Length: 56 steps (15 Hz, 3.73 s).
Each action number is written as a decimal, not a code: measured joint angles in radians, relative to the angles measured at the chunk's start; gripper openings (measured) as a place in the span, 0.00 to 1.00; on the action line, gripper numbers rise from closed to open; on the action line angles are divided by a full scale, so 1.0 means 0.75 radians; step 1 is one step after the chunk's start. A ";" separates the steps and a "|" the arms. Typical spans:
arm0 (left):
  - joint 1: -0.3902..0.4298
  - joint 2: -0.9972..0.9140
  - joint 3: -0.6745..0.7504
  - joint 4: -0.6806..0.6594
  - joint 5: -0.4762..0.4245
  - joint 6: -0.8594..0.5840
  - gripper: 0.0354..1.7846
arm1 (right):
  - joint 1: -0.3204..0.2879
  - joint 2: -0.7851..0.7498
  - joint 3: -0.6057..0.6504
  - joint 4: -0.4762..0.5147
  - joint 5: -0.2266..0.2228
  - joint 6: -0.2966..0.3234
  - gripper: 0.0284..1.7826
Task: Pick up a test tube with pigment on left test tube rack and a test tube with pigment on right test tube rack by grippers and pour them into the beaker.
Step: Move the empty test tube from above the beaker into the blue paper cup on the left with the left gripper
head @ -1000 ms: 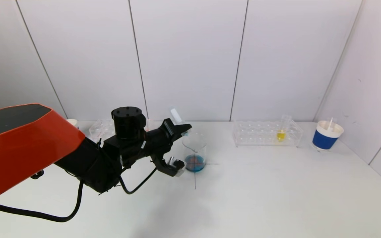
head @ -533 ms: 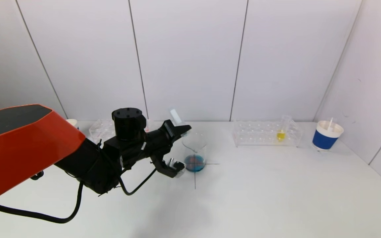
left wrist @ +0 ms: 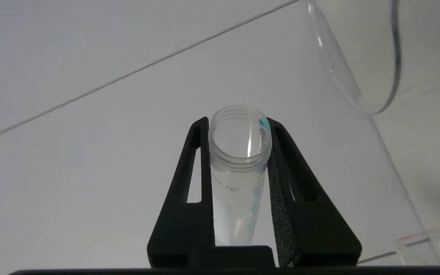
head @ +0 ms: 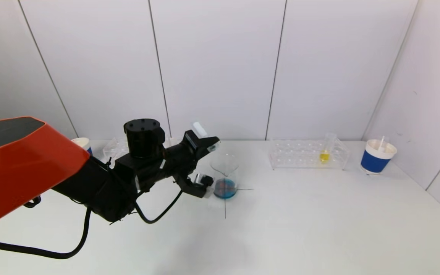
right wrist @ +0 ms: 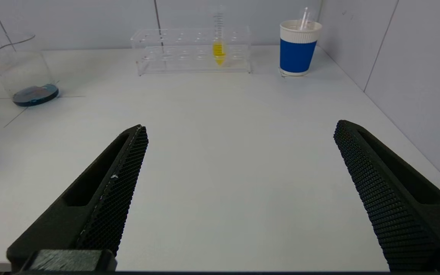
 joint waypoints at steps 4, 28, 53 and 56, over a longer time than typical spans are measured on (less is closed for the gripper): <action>0.000 -0.057 0.023 -0.011 0.050 -0.329 0.23 | 0.000 0.000 0.000 0.000 0.000 0.000 0.99; 0.018 -0.260 -0.210 0.194 1.000 -1.713 0.23 | 0.000 0.000 0.000 0.000 0.000 0.000 0.99; 0.702 -0.287 -0.423 0.650 1.018 -2.359 0.23 | 0.000 0.000 0.000 0.001 0.000 0.000 0.99; 0.759 -0.205 -0.457 0.650 0.991 -2.390 0.23 | 0.000 0.000 0.000 0.000 0.000 0.000 0.99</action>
